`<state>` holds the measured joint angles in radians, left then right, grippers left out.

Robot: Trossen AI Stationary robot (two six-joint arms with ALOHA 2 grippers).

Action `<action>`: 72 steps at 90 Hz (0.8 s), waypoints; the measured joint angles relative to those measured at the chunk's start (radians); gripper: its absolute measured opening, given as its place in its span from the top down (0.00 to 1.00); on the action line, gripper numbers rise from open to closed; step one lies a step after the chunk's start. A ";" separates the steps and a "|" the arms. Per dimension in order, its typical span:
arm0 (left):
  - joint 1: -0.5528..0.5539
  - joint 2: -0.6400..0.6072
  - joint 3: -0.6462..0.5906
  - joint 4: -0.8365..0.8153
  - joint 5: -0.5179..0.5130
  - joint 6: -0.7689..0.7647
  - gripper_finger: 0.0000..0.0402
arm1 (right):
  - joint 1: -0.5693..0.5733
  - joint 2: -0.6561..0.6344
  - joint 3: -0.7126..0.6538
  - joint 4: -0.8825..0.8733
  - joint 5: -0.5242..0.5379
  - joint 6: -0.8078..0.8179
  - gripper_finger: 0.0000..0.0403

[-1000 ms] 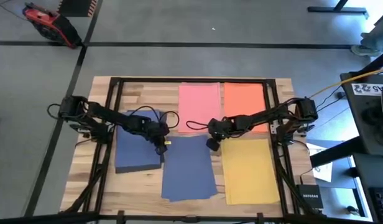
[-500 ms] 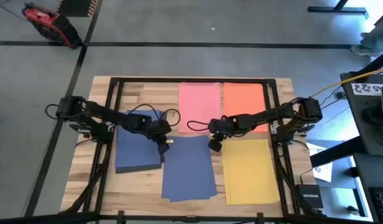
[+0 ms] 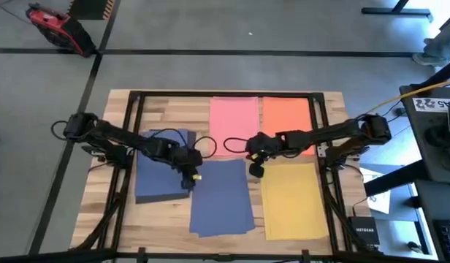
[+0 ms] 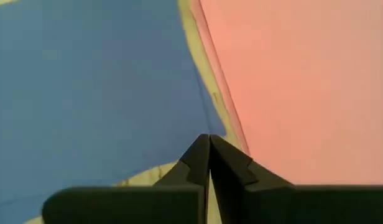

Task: Organize paper
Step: Put all of the blue paper at the lower center of the table

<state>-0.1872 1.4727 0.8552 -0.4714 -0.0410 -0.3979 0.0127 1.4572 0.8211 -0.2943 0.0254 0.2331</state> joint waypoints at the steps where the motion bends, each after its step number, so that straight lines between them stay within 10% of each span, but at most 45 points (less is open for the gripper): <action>1: -0.007 0.000 0.001 -0.003 0.000 -0.008 1.00 | 0.003 -0.002 0.000 -0.003 0.000 -0.004 1.00; 72: -0.418 0.101 0.021 0.017 0.000 -0.141 1.00 | 0.443 0.077 0.001 0.060 -0.008 0.311 1.00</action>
<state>-0.6052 1.5734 0.8764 -0.4546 -0.0410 -0.5392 0.4554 1.5338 0.8223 -0.2343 0.0170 0.5442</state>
